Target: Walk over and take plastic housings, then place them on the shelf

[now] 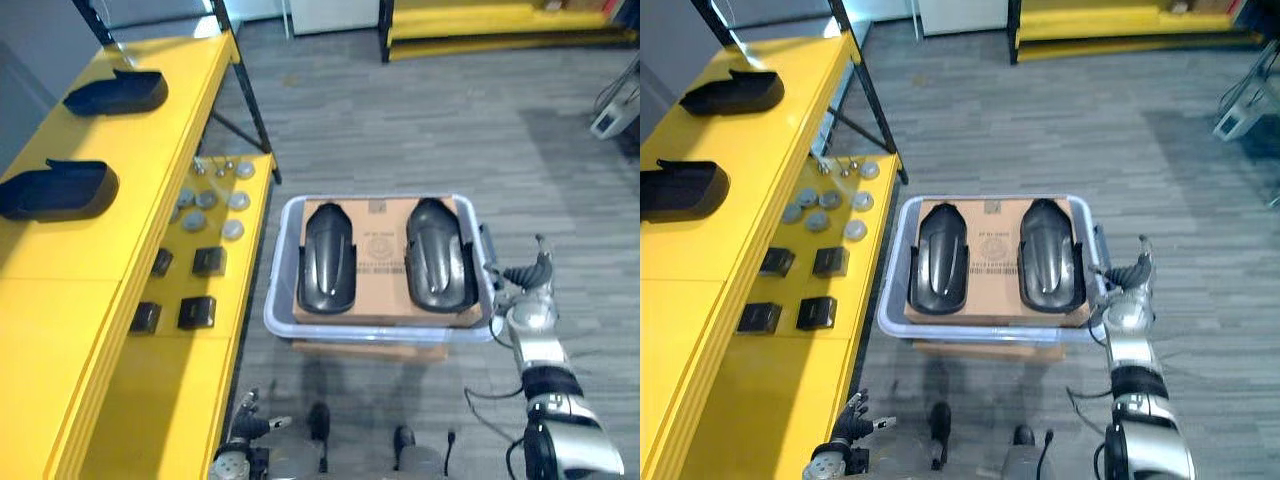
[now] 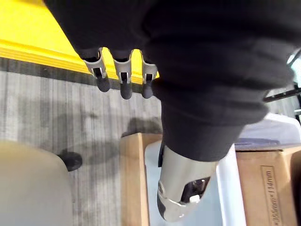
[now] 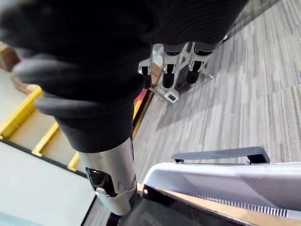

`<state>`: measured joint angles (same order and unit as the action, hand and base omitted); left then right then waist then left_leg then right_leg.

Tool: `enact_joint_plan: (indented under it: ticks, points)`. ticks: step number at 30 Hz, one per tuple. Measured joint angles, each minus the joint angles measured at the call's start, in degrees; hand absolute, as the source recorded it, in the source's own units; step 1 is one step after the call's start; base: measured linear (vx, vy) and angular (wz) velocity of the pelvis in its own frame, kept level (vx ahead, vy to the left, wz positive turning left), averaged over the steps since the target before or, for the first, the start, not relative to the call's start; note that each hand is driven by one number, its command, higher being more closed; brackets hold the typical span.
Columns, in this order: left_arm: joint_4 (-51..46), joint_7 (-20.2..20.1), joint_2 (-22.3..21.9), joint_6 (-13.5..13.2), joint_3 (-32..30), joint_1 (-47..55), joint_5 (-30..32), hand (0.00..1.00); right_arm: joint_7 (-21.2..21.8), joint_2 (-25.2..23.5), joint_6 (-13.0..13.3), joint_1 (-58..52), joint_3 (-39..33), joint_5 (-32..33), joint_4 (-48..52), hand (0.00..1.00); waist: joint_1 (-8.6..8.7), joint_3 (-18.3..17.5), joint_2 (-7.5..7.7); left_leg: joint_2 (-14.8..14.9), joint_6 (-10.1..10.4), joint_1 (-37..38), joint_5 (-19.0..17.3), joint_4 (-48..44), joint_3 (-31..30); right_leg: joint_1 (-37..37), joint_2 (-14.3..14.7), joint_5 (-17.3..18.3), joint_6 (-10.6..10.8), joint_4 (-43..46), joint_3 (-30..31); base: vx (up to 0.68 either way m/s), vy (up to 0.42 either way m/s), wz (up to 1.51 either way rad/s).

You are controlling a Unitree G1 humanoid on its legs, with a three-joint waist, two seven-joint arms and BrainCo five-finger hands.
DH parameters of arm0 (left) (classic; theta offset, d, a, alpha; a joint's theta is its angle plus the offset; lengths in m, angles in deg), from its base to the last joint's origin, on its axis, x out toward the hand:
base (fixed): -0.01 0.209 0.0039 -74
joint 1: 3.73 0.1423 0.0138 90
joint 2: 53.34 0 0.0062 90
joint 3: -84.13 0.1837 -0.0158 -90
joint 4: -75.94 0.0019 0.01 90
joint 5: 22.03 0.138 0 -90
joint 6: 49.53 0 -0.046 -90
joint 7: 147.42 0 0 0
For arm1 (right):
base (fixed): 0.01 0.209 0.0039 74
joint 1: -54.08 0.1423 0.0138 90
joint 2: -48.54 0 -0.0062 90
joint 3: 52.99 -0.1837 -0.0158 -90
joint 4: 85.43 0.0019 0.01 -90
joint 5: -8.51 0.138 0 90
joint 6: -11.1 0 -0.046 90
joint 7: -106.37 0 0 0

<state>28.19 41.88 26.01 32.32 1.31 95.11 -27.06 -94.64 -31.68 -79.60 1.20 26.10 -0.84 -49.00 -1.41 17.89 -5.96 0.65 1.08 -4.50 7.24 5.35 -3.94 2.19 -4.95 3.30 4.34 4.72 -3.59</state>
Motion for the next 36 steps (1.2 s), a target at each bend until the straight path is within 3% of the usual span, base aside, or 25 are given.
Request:
enact_joint_plan:
  ticks: [8,9,25,31,33,36]
  points:
    - [0.1,1.3,-0.6,0.0,2.1,-2.2,-1.1,0.0,0.4,0.0,-1.4,3.8,-1.0,0.9,-9.9,0.0,-0.8,3.2,-1.72,-0.5,0.1,-1.5,0.6,0.1,-2.3,0.1,-0.2,0.0,0.0,-0.5,-2.7,0.0,-0.014,0.15]
    - [0.1,1.6,-0.6,0.0,2.3,-2.3,-1.2,0.0,1.1,0.0,-2.0,4.1,-2.8,1.0,-10.9,1.0,-0.87,3.4,-1.8,-0.5,0.2,-1.7,0.7,0.1,-2.6,0.1,-0.3,0.0,0.0,-0.7,-2.8,0.0,-0.009,0.21]
    - [0.1,1.9,0.2,0.1,2.4,-3.6,-1.6,0.0,2.3,0.4,-1.7,4.7,-4.8,3.3,-10.7,1.0,-0.73,5.3,-0.68,0.2,0.7,-1.2,1.0,0.2,-2.0,0.0,0.1,0.0,-0.1,-0.2,-2.3,-0.02,-0.01,-0.01]
    - [-0.3,1.9,0.1,0.2,2.2,-3.6,-1.6,0.0,1.8,-1.7,-2.2,-8.3,-4.1,3.0,9.8,1.0,-0.41,5.2,-0.52,0.4,0.7,-0.2,1.0,0.2,-2.0,-1.0,0.0,0.0,-0.1,-0.2,-2.3,-0.01,0.0,0.0]
    - [-1.8,1.8,0.0,0.5,1.7,-2.9,-1.5,0.0,0.1,-3.5,-2.2,-13.6,-4.7,1.7,19.2,1.0,0.6,4.9,-0.02,0.3,0.7,-0.1,1.0,0.2,-2.0,-1.1,-0.1,0.0,-0.1,0.0,-2.4,-0.03,0.002,0.01]
    - [-3.8,1.5,0.0,0.6,0.3,-2.3,-1.5,0.0,-1.7,-5.9,-2.1,-21.1,-7.1,-0.5,30.5,1.0,0.68,3.2,1.56,0.3,0.7,0.5,1.0,0.2,-2.0,-1.7,-0.1,0.1,0.0,0.0,-2.4,0.0,0.0,0.0]
